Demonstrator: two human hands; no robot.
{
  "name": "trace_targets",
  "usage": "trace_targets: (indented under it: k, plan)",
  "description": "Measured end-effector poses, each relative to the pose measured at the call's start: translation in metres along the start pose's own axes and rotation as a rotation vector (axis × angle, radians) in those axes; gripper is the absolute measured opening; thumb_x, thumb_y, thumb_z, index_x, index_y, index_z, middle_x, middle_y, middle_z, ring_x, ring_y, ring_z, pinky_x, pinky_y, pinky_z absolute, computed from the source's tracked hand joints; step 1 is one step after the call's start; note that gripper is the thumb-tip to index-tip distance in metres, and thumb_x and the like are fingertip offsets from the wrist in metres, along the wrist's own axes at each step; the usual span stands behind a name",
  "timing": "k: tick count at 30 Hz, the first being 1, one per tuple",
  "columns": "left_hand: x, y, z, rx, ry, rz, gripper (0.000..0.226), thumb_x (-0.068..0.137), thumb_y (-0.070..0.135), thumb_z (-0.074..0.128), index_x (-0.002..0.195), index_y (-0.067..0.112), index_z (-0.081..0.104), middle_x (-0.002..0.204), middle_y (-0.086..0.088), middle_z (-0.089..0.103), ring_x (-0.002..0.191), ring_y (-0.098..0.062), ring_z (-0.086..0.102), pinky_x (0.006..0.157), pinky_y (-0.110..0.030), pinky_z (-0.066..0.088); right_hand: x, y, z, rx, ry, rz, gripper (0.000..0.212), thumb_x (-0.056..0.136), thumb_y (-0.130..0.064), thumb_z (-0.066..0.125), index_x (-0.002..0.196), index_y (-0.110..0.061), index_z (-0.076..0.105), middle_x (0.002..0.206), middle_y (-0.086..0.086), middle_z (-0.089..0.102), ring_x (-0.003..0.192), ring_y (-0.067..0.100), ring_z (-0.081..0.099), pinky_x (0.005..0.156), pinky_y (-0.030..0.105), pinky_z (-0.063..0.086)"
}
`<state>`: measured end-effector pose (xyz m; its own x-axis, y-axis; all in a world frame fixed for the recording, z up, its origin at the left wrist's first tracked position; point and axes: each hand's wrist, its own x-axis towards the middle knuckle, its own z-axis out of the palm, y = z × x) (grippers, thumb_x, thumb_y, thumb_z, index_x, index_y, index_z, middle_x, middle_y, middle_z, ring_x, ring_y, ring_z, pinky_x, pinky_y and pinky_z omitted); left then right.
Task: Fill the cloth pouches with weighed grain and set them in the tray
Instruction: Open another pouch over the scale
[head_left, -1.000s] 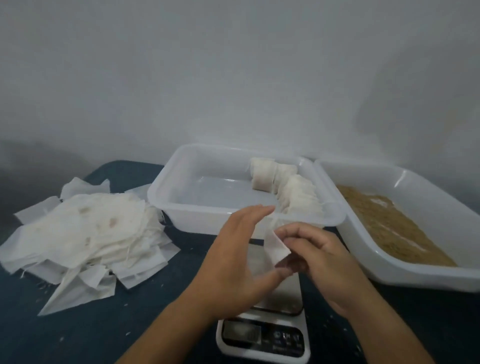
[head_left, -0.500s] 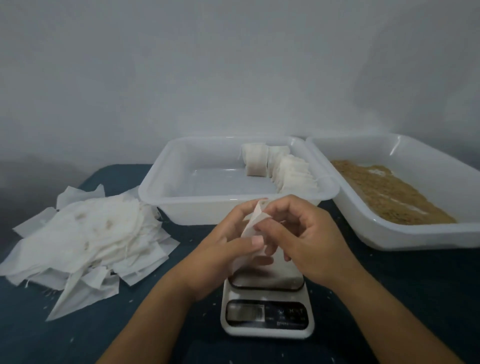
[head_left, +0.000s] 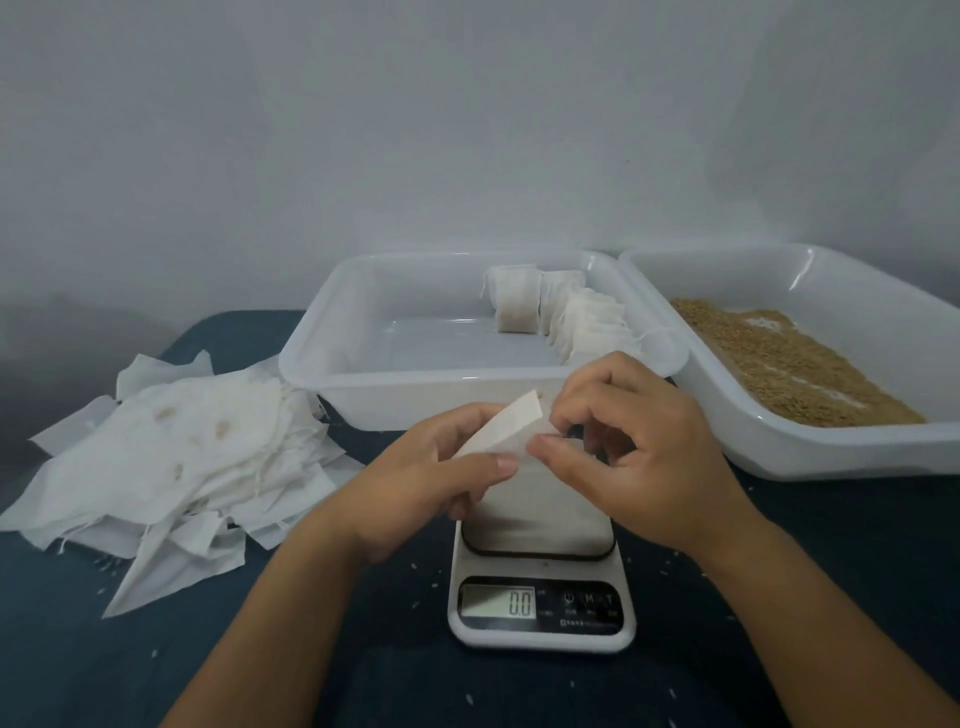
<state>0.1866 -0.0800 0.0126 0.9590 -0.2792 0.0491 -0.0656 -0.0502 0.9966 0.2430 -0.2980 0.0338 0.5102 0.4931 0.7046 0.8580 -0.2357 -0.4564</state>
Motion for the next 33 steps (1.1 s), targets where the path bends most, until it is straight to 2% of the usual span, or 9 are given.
trace_targets:
  k: [3,7,11,15,18,20,24,28,33]
  plan:
    - [-0.002,0.002,-0.001,0.016,-0.009,-0.017,0.038,0.083,0.038,0.070,0.121,0.032,0.070,0.073,0.014,0.057,0.063,-0.007,0.045,0.057,-0.018,0.040,-0.002,0.001,0.000,0.078,-0.065,-0.021,0.012,0.087,-0.019,0.081,0.082,-0.010,0.073,0.081,-0.007,0.071,0.054,0.010,0.058,0.051,0.023,0.048]
    - [-0.003,0.002,-0.001,0.012,-0.037,-0.053,0.039,0.081,0.040,0.071,0.120,0.033,0.070,0.071,0.011,0.055,0.063,-0.009,0.043,0.057,-0.019,0.038,-0.007,0.001,0.001,0.198,-0.203,0.139,0.010,0.089,-0.025,0.077,0.089,-0.026,0.067,0.067,-0.016,0.066,0.045,0.016,0.062,0.044,0.033,0.050]
    - [-0.003,0.004,0.000,-0.017,-0.073,-0.049,0.038,0.081,0.036,0.071,0.118,0.029,0.071,0.069,0.008,0.050,0.062,-0.008,0.042,0.055,-0.019,0.035,-0.006,0.003,0.001,0.214,-0.335,0.220,0.030,0.092,-0.044,0.069,0.096,-0.014,0.073,0.063,0.005,0.064,0.047,0.023,0.061,0.049,0.044,0.051]
    - [-0.003,0.005,0.001,-0.002,-0.112,-0.071,0.040,0.082,0.038,0.071,0.120,0.025,0.071,0.080,0.006,0.057,0.070,-0.009,0.051,0.056,-0.019,0.039,-0.005,-0.002,-0.005,0.281,-0.405,0.239,0.027,0.098,-0.039,0.062,0.099,-0.018,0.079,0.067,-0.003,0.067,0.050,0.017,0.068,0.049,0.038,0.055]
    - [-0.005,0.007,0.003,0.044,-0.149,-0.087,0.038,0.082,0.037,0.072,0.116,0.021,0.070,0.084,0.003,0.060,0.075,-0.011,0.056,0.057,-0.021,0.044,-0.004,-0.001,-0.007,0.266,-0.455,0.258,0.028,0.103,-0.034,0.062,0.082,-0.016,0.064,0.063,-0.001,0.062,0.047,0.017,0.066,0.046,0.036,0.053]
    - [-0.006,0.008,0.005,0.029,-0.173,-0.101,0.025,0.082,0.036,0.073,0.106,0.031,0.072,0.082,0.005,0.062,0.075,-0.008,0.058,0.059,-0.021,0.047,-0.004,-0.001,-0.006,0.258,-0.484,0.247,0.035,0.102,-0.036,0.062,0.081,-0.008,0.059,0.062,0.004,0.059,0.045,0.016,0.061,0.044,0.027,0.048]
    - [-0.001,0.014,0.010,0.022,-0.262,-0.136,0.031,0.085,0.034,0.071,0.116,0.031,0.071,0.098,0.003,0.064,0.096,-0.013,0.062,0.077,-0.029,0.056,-0.001,-0.006,-0.009,0.226,-0.510,0.176,0.042,0.104,-0.039,0.058,0.079,-0.006,0.068,0.063,0.002,0.061,0.051,0.015,0.056,0.050,0.015,0.040]
    - [0.014,0.026,0.017,0.033,-0.284,-0.143,0.040,0.088,0.025,0.071,0.125,0.012,0.067,0.119,-0.020,0.065,0.110,-0.023,0.064,0.098,-0.044,0.056,0.000,-0.006,-0.018,0.192,-0.453,0.124,0.047,0.102,-0.046,0.055,0.070,-0.011,0.062,0.056,-0.006,0.050,0.049,0.008,0.045,0.054,0.014,0.033]
    - [0.038,0.044,0.038,0.198,-0.273,-0.074,0.022,0.077,0.033,0.075,0.096,0.044,0.072,0.096,0.015,0.070,0.094,-0.003,0.067,0.083,-0.031,0.057,0.000,0.002,-0.033,0.183,-0.332,0.080,0.056,0.101,-0.052,0.051,0.077,-0.006,0.069,0.056,-0.002,0.053,0.048,0.013,0.049,0.049,0.020,0.036]
